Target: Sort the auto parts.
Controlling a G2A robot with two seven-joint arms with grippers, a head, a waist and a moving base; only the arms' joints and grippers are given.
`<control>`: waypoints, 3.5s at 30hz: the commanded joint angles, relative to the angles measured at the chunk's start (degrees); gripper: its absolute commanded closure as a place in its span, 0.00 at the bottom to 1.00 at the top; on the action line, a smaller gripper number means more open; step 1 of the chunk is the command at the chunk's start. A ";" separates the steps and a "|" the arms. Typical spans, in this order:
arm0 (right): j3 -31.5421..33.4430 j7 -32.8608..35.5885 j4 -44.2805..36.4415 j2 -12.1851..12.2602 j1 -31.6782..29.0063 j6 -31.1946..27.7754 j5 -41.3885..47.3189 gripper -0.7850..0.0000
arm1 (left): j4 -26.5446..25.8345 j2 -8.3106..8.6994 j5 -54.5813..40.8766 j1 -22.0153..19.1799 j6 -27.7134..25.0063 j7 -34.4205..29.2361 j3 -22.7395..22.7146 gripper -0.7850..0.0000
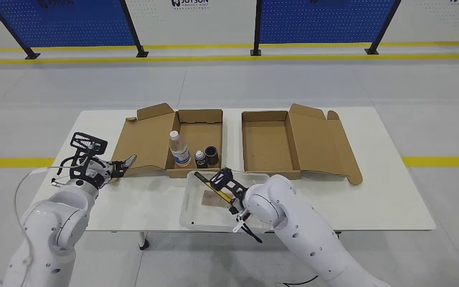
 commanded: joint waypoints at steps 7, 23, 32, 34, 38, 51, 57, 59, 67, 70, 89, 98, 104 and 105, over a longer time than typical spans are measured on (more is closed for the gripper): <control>2.93 -1.62 -4.76 0.68 -2.12 1.50 0.24 1.00 | 0.00 0.00 0.00 0.00 0.00 0.00 0.00 0.00; 9.44 -12.56 -7.07 0.92 -6.60 6.66 12.17 1.00 | 0.00 0.00 0.00 0.00 0.00 0.00 0.00 0.00; 10.18 -14.35 -6.71 1.16 -6.92 6.78 14.21 1.00 | 0.00 0.00 0.00 0.00 0.00 0.00 0.00 0.00; 10.07 -14.37 -6.78 1.23 -6.85 6.87 13.83 1.00 | 0.00 0.00 0.00 0.00 0.00 0.00 0.00 0.00; 9.96 -14.65 -6.98 1.35 -6.46 7.10 12.76 1.00 | 0.00 0.00 0.00 0.00 0.00 0.00 0.00 0.00; 12.31 -17.17 -6.30 1.76 -1.54 8.63 6.64 1.00 | 0.00 0.00 0.00 0.00 0.00 0.00 0.00 0.00; 14.28 -17.57 -3.71 1.98 1.43 9.72 3.70 1.00 | 0.00 0.00 0.00 0.00 0.00 0.00 0.00 0.00; 14.97 -17.90 -2.15 2.11 2.42 10.25 1.70 1.00 | 0.00 0.00 0.00 0.00 0.00 0.00 0.00 0.00; 16.47 -19.37 6.74 2.34 6.36 13.44 -6.14 1.00 | 0.00 0.00 0.00 0.00 0.00 0.00 0.00 0.00; 16.65 -20.40 10.60 2.25 7.76 14.70 -7.86 1.00 | 0.00 0.00 0.00 0.00 0.00 0.00 0.00 0.00; 14.42 -26.36 27.30 0.07 10.68 19.83 -4.29 1.00 | 0.00 0.00 0.00 0.00 0.00 0.00 0.00 0.00; 14.44 -26.08 28.97 -0.24 10.57 20.08 -4.17 1.00 | 0.00 0.00 0.00 0.00 0.00 0.00 0.00 0.00; 14.68 -25.89 29.51 -0.35 10.61 19.84 -4.27 0.87 | 0.00 0.00 0.00 0.00 0.00 0.00 0.00 0.00; 14.70 -25.85 29.54 -0.37 10.64 19.80 -4.30 0.86 | 0.00 0.00 0.00 0.00 0.00 0.00 0.00 0.00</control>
